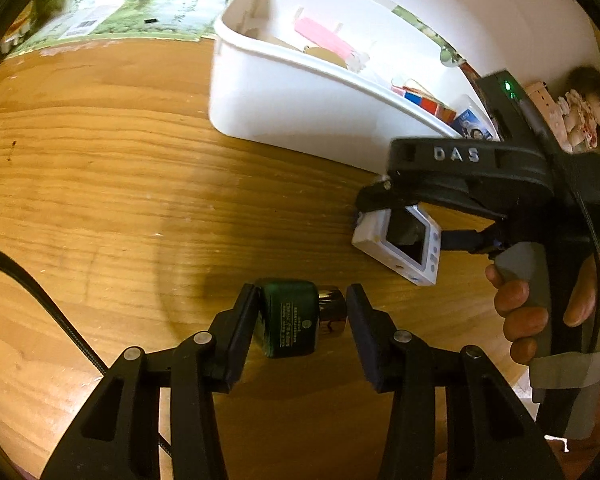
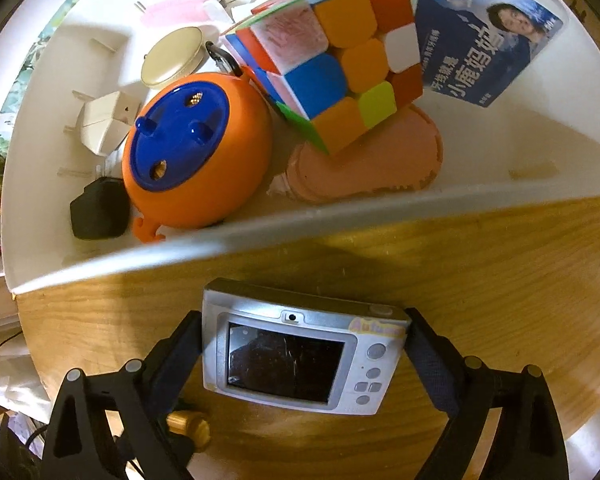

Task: Organize rigid objects
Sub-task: 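Close the left gripper on the green bottle while the right gripper grasps the white screen device, then lift the green bottle and white screen device and carry both over the bin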

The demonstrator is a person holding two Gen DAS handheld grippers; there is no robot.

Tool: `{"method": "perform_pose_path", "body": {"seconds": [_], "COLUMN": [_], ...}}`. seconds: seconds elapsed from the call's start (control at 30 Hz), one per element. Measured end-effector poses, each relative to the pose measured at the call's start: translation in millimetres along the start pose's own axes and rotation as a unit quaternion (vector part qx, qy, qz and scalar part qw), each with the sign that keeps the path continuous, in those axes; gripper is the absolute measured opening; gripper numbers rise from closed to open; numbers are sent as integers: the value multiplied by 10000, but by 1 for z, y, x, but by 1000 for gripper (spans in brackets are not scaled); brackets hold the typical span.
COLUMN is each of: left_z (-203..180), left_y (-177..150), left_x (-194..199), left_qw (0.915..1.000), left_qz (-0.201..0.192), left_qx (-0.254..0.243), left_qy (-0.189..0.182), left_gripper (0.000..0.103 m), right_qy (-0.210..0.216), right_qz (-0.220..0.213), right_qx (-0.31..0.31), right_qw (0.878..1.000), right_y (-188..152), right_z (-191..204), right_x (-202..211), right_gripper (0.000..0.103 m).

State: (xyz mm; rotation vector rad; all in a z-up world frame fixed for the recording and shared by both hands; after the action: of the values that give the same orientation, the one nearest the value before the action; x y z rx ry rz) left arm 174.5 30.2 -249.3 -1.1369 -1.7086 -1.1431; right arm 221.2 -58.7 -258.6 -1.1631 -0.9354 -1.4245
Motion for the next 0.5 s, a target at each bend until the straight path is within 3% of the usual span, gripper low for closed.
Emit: {"method": "perform_pose_path", "body": {"seconds": [0.23, 0.3, 0.5], "left_z": [4, 4, -4], "left_y": [-3, -18, -13], "left_x": [20, 30, 47], "left_qw": [9997, 9994, 9984], "left_qz": [-231, -316, -532], "left_qx": [90, 101, 167], "left_qy": [55, 66, 21], "left_gripper": [49, 49, 49], "right_qy": [311, 383, 512], "right_qz": [122, 154, 84], "right_qx": [-51, -99, -125], "right_qw": [9994, 9991, 9986], "right_y": [-28, -37, -55], "right_z": [-12, -18, -32], "right_x": [1, 2, 13], "right_gripper": [96, 95, 95]}}
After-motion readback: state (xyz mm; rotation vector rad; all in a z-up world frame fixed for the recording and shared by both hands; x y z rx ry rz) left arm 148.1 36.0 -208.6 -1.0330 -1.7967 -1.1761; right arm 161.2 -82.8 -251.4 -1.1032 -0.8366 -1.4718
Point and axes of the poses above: each gripper's, at about its wrist camera, not at the fingertips, and x roughly against the way its jaws point, z to its left, y to its top, the point moved 8 cm from there along -x, roughly the way its jaws point, and after that the axes turned 8 degrees about y, right-handed, at the moved point
